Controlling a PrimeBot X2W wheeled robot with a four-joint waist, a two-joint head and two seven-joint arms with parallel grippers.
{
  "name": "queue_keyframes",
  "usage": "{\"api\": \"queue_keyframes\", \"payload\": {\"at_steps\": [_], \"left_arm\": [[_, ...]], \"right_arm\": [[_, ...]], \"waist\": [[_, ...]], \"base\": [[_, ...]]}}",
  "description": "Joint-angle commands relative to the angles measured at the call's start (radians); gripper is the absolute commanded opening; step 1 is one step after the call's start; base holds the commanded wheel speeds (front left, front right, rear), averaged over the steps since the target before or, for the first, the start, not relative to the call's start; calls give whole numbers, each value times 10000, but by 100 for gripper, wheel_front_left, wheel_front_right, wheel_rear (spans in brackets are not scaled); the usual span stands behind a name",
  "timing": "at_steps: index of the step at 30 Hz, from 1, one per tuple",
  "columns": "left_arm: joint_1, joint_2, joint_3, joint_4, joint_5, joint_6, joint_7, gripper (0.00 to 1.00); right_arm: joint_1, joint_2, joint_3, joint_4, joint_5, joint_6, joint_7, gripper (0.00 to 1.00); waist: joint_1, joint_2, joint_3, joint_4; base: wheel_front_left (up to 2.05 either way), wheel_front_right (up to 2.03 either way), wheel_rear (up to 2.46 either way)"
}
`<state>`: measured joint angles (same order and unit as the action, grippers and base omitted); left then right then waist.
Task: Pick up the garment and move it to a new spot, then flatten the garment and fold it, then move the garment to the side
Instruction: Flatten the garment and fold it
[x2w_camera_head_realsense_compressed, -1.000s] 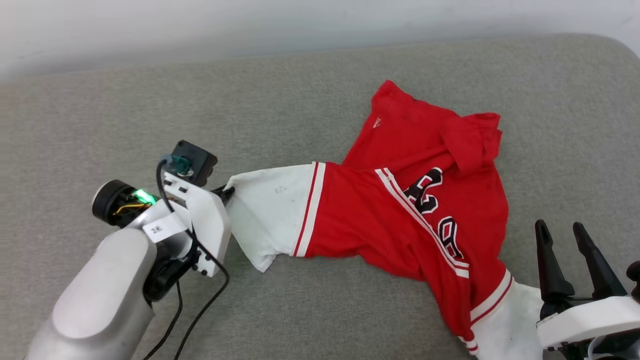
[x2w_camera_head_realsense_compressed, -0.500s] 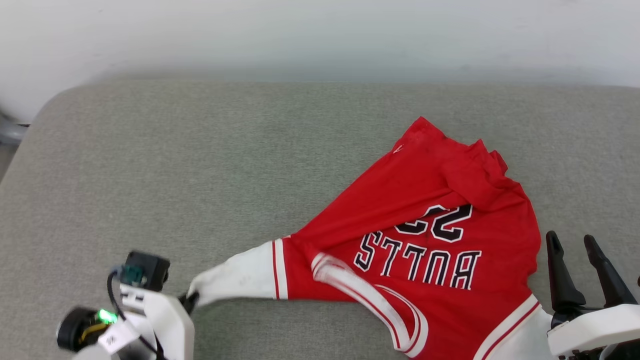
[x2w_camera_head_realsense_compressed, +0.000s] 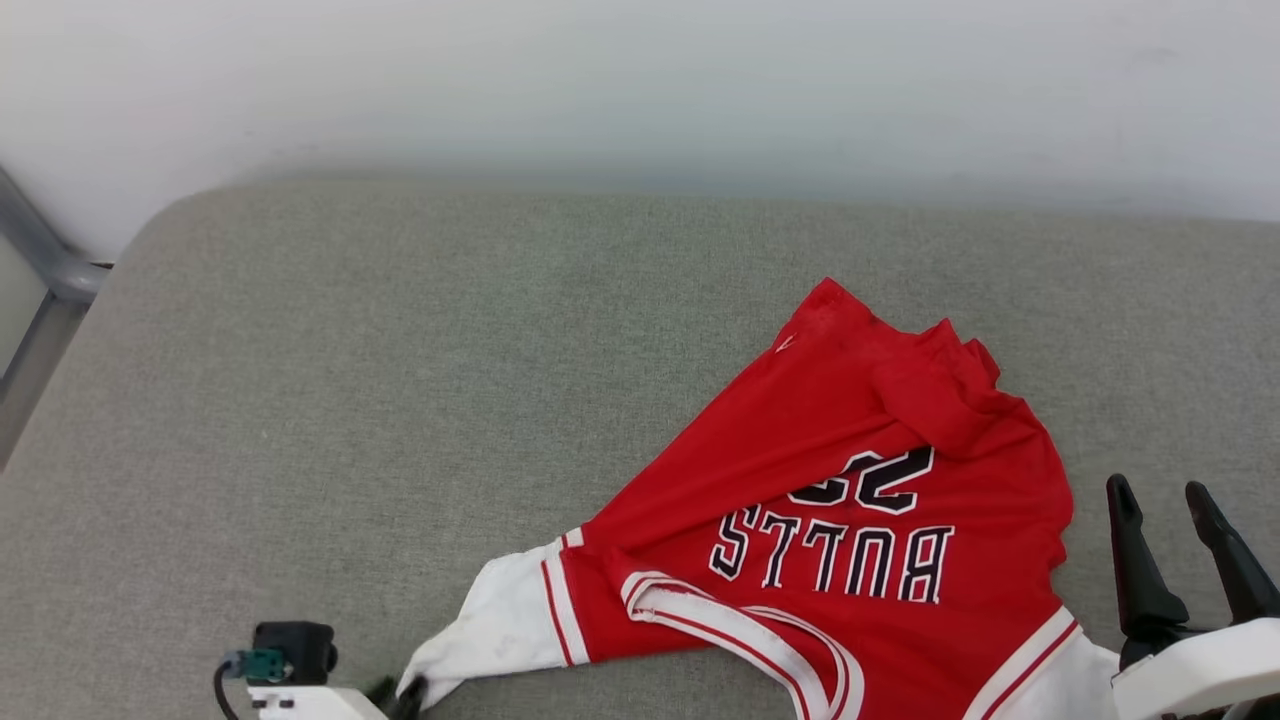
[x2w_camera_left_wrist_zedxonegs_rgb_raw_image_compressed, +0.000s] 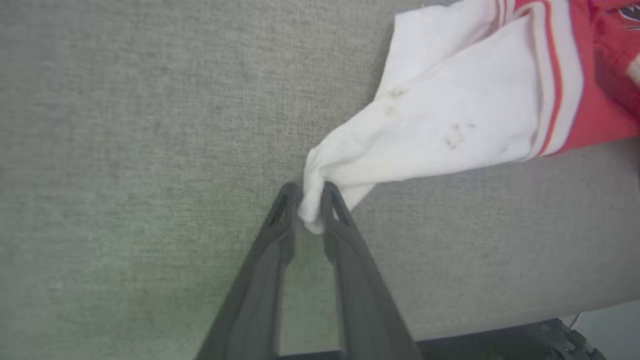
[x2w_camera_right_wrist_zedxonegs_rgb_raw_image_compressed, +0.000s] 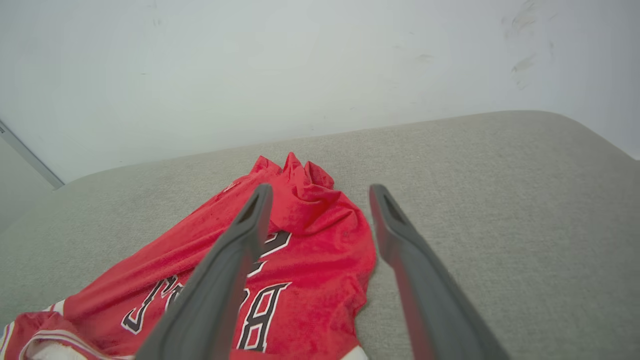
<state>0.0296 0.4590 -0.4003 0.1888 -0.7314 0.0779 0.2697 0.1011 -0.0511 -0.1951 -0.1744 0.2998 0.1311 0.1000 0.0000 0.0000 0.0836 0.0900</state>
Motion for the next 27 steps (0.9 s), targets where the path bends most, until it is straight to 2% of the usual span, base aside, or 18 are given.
{"api": "queue_keyframes", "payload": {"at_steps": [1,17,23,27], "left_arm": [[-180,-37,122,66,76,-2,-283,100],[-321,-657,621,-1135,1487,744,-4179,100],[-140,-788,526,-1546,1766,858,-4766,100],[-10,-779,469,-1853,1962,1030,-4866,100]], "right_arm": [[129,14,-44,-98,-28,-7,60,100],[978,12,-63,-430,-99,-7,545,100],[1476,12,-86,-391,-229,-7,987,100],[1993,12,-230,-170,-197,-7,2101,100]], "waist": [[0,0,-130,-8],[0,0,-1016,-357],[0,0,-1193,-466],[0,0,-1297,-556]], "base": [[0,0,0],[0,0,0],[0,0,0],[0,0,0]]}}
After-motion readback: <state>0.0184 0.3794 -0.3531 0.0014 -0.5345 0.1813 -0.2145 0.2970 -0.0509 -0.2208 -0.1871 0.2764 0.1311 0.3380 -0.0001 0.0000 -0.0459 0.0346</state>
